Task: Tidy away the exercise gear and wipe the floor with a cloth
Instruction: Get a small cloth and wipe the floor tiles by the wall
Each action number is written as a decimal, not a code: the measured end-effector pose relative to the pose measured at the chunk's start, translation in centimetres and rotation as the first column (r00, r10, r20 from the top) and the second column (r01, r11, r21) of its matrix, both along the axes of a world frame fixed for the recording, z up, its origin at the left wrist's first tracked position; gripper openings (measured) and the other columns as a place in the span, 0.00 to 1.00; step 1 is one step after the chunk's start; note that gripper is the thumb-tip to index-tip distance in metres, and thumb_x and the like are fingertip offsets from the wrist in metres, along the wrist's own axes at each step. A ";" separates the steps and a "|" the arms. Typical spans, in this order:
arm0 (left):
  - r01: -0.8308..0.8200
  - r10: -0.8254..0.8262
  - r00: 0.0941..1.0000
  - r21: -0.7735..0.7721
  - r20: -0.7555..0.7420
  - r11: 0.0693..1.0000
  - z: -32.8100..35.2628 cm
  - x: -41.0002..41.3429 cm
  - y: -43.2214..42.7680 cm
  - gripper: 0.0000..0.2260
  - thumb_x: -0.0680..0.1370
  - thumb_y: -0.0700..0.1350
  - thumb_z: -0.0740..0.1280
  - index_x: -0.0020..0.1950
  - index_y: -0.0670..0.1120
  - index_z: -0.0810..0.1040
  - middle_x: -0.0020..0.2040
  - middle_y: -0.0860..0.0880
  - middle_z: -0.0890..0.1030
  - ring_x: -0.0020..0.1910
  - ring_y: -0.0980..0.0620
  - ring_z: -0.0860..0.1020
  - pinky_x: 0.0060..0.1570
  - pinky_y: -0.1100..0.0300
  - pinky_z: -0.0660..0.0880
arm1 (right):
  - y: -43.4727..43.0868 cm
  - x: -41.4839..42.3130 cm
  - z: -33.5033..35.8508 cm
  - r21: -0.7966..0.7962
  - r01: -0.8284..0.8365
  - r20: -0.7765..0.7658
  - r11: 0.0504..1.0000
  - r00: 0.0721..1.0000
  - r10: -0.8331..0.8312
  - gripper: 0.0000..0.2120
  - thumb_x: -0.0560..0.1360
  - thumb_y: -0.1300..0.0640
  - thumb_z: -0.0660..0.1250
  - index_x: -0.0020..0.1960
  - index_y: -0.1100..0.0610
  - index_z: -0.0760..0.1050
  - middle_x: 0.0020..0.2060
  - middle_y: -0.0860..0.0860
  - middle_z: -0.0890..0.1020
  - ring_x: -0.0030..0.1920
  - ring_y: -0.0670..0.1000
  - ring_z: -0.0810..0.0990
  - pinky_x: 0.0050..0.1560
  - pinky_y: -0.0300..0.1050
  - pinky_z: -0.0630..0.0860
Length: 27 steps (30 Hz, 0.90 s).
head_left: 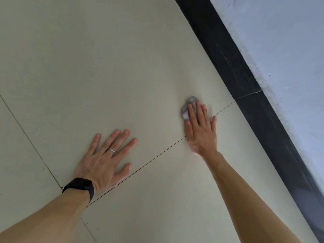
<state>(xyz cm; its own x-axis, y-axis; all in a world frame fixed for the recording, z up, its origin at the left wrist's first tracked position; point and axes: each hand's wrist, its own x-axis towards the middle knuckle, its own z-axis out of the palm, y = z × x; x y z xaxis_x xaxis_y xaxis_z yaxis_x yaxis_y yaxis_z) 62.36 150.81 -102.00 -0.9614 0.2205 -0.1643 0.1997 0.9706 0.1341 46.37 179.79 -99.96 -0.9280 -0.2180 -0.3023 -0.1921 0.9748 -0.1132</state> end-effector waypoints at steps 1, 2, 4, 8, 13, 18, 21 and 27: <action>-0.001 0.001 1.000 0.002 -0.005 1.000 0.0 0.0 -0.1 0.33 0.77 0.61 0.54 0.82 0.55 0.53 0.82 0.52 0.51 0.80 0.50 0.54 0.76 0.39 0.52 | 1.3 -1.8 -0.1 0.035 0.119 -0.023 0.992 0.993 -0.118 0.26 0.85 0.44 0.39 0.81 0.44 0.35 0.81 0.43 0.37 0.79 0.46 0.34 0.78 0.59 0.36; 0.000 0.000 1.000 0.001 -0.005 1.000 0.0 0.0 -0.1 0.33 0.77 0.61 0.54 0.82 0.55 0.53 0.82 0.52 0.52 0.80 0.50 0.54 0.76 0.39 0.52 | 2.6 -3.6 -0.1 0.063 0.244 -0.033 0.968 0.970 -0.242 0.26 0.85 0.45 0.39 0.81 0.45 0.35 0.81 0.45 0.38 0.80 0.47 0.35 0.78 0.61 0.36; 0.000 0.000 1.000 -0.003 -0.001 1.000 0.1 0.0 -0.1 0.33 0.77 0.62 0.54 0.82 0.55 0.53 0.82 0.52 0.51 0.80 0.50 0.53 0.76 0.39 0.52 | 4.2 -6.2 0.1 0.087 0.404 -0.051 0.911 0.915 -0.401 0.27 0.85 0.46 0.39 0.82 0.48 0.37 0.81 0.47 0.40 0.81 0.49 0.38 0.78 0.62 0.38; 0.010 -0.009 1.000 -0.017 0.023 1.000 0.2 -0.2 0.0 0.34 0.77 0.62 0.54 0.82 0.55 0.53 0.82 0.52 0.51 0.80 0.50 0.53 0.76 0.40 0.50 | 0.8 -5.5 0.4 -0.010 0.393 -0.004 0.919 0.919 -0.393 0.27 0.85 0.48 0.40 0.82 0.53 0.38 0.81 0.49 0.38 0.80 0.49 0.37 0.79 0.61 0.41; 0.011 -0.010 0.999 -0.015 0.039 1.000 0.3 -0.3 0.0 0.34 0.76 0.62 0.55 0.81 0.55 0.54 0.82 0.52 0.51 0.80 0.50 0.54 0.76 0.39 0.50 | -6.7 4.9 -0.3 -0.128 -0.281 -0.022 0.951 0.959 0.281 0.27 0.84 0.47 0.43 0.82 0.51 0.47 0.82 0.47 0.46 0.81 0.48 0.40 0.79 0.56 0.43; 0.008 -0.007 0.999 -0.015 0.037 1.000 0.3 -0.3 0.0 0.34 0.76 0.62 0.54 0.82 0.55 0.53 0.82 0.52 0.50 0.80 0.50 0.52 0.76 0.40 0.49 | -2.4 -2.9 -0.6 -0.045 0.104 -0.012 0.994 0.994 -0.104 0.27 0.86 0.47 0.42 0.82 0.49 0.40 0.81 0.46 0.41 0.80 0.46 0.38 0.78 0.65 0.43; 0.006 -0.006 0.999 -0.011 0.051 1.000 0.4 -0.3 0.0 0.35 0.77 0.63 0.54 0.82 0.56 0.51 0.82 0.52 0.48 0.81 0.51 0.50 0.77 0.40 0.49 | -4.1 -2.0 -0.5 -0.078 0.313 -0.046 0.947 0.947 -0.317 0.27 0.86 0.47 0.43 0.82 0.49 0.40 0.81 0.47 0.40 0.80 0.48 0.38 0.78 0.65 0.42; 0.010 -0.011 0.997 0.011 0.070 1.000 0.4 -0.3 0.0 0.34 0.76 0.62 0.55 0.81 0.54 0.54 0.82 0.52 0.50 0.81 0.51 0.51 0.76 0.38 0.52 | -6.6 13.5 -0.1 -0.142 -0.396 -0.048 0.907 0.918 0.393 0.26 0.85 0.48 0.50 0.82 0.49 0.54 0.82 0.47 0.51 0.81 0.49 0.49 0.76 0.65 0.54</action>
